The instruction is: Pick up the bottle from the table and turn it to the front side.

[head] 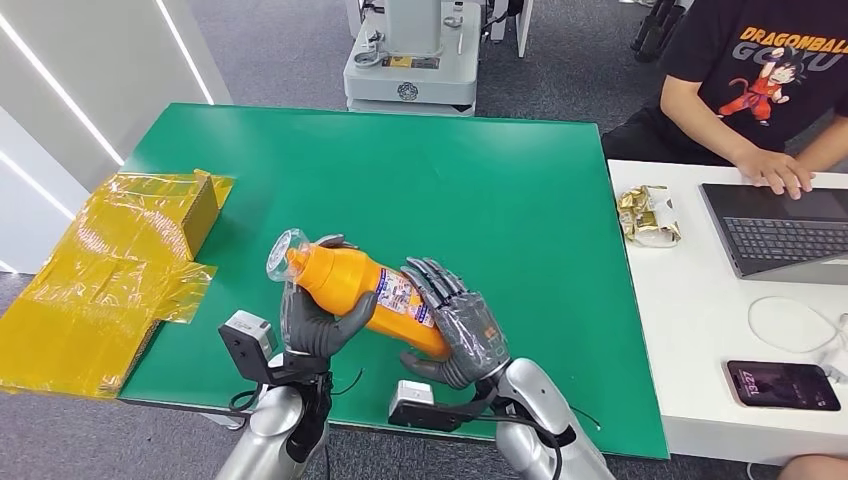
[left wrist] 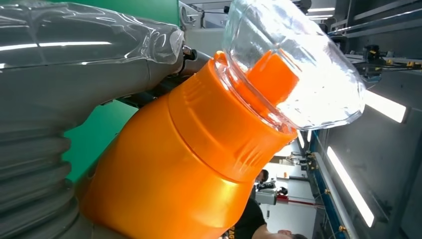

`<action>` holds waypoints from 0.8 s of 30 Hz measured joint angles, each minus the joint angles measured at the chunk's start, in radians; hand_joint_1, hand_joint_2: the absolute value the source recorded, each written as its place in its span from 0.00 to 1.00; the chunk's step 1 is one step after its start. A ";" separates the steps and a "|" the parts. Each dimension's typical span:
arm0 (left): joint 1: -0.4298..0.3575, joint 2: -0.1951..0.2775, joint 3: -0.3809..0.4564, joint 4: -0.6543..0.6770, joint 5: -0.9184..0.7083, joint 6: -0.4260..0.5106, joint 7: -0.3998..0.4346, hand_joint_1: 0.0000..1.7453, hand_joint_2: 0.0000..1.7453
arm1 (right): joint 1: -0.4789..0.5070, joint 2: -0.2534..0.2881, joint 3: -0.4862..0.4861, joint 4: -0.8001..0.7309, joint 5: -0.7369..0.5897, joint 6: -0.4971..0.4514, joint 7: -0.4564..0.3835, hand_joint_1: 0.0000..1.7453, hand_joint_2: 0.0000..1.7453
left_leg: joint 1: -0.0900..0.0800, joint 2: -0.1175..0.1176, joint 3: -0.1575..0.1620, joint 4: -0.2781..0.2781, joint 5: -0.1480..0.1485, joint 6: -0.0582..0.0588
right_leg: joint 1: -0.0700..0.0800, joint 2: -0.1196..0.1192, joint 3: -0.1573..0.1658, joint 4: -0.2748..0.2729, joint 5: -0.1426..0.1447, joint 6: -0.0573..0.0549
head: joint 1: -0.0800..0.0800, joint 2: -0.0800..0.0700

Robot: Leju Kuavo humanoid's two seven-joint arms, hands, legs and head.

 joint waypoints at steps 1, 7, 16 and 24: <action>0.000 0.000 0.000 0.000 -0.002 0.000 0.000 1.00 1.00 | 0.005 0.000 -0.001 -0.011 -0.004 -0.007 0.001 0.00 1.00 | 0.000 0.000 0.000 0.000 0.000 0.000 | 0.000 0.000 0.000 0.000 0.000 0.000 | 0.000 0.000; 0.002 0.000 0.007 -0.001 -0.022 0.012 0.000 1.00 1.00 | 0.044 0.007 -0.003 -0.110 -0.038 -0.054 0.004 0.00 1.00 | 0.000 0.000 0.000 0.000 0.000 0.000 | 0.000 0.000 0.000 0.000 0.000 0.000 | 0.000 0.000; 0.024 0.002 0.039 -0.027 -0.073 0.079 -0.002 1.00 1.00 | 0.114 0.015 -0.002 -0.271 -0.175 -0.115 -0.046 0.00 1.00 | 0.000 0.000 0.000 0.000 0.000 0.000 | 0.000 0.000 0.000 0.000 0.000 0.000 | 0.000 0.000; 0.049 0.026 0.102 -0.077 -0.270 0.161 0.044 1.00 1.00 | 0.152 0.017 0.046 -0.415 -0.268 -0.144 -0.098 0.00 1.00 | 0.000 0.000 0.000 -0.001 0.000 0.000 | 0.000 0.000 0.000 0.000 0.000 0.000 | 0.000 0.000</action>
